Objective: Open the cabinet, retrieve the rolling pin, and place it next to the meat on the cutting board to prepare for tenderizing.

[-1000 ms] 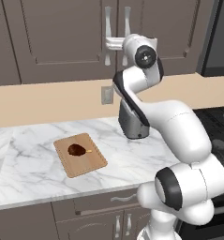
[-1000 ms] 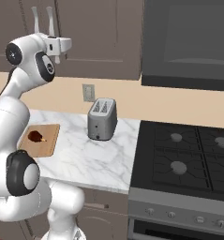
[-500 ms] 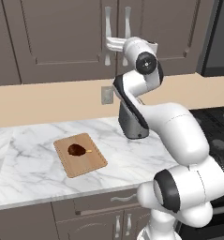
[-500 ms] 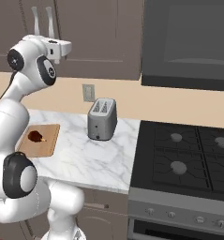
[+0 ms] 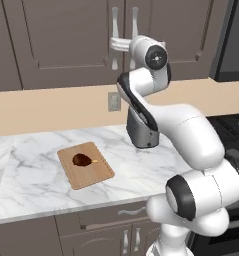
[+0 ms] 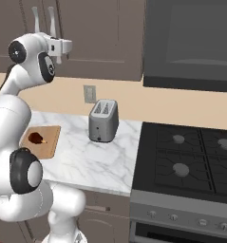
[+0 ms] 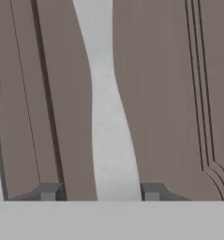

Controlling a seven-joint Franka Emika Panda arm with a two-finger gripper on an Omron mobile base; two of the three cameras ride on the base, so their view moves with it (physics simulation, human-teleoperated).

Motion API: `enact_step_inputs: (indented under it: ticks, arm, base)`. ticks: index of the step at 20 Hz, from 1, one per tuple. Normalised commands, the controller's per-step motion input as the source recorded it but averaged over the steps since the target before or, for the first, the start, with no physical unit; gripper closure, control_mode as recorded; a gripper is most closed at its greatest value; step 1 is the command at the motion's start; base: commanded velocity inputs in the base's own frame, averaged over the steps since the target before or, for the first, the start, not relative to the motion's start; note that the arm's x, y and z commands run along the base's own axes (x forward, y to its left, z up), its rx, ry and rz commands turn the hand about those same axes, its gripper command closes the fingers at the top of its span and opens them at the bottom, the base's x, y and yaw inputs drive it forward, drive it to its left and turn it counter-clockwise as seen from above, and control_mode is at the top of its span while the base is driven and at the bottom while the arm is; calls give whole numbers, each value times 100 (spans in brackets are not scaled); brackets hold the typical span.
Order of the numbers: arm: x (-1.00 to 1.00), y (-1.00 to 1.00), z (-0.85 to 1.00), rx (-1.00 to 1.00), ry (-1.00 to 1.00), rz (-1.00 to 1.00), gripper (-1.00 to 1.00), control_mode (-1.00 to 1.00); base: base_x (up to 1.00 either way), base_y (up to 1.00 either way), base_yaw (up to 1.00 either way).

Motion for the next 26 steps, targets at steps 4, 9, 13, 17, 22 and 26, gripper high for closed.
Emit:
enact_step_inputs:
  ticks: [4,9,13,17,22,26]
  arm:
    - [30,0,-14,0,7,7,100,-100]
    - [21,0,-18,0,7,8,100,-100]
    - [20,0,-20,0,8,9,100,-100]
    - [8,0,-13,0,3,8,100,-100]
    - [-17,0,0,0,-2,4,100,-100]
    - [-50,-12,-2,0,-1,6,100,-100]
  base:
    - [0,0,0]
    - [0,0,0]
    - [0,0,0]
    - [0,0,0]
    - [0,0,0]
    - [0,0,0]
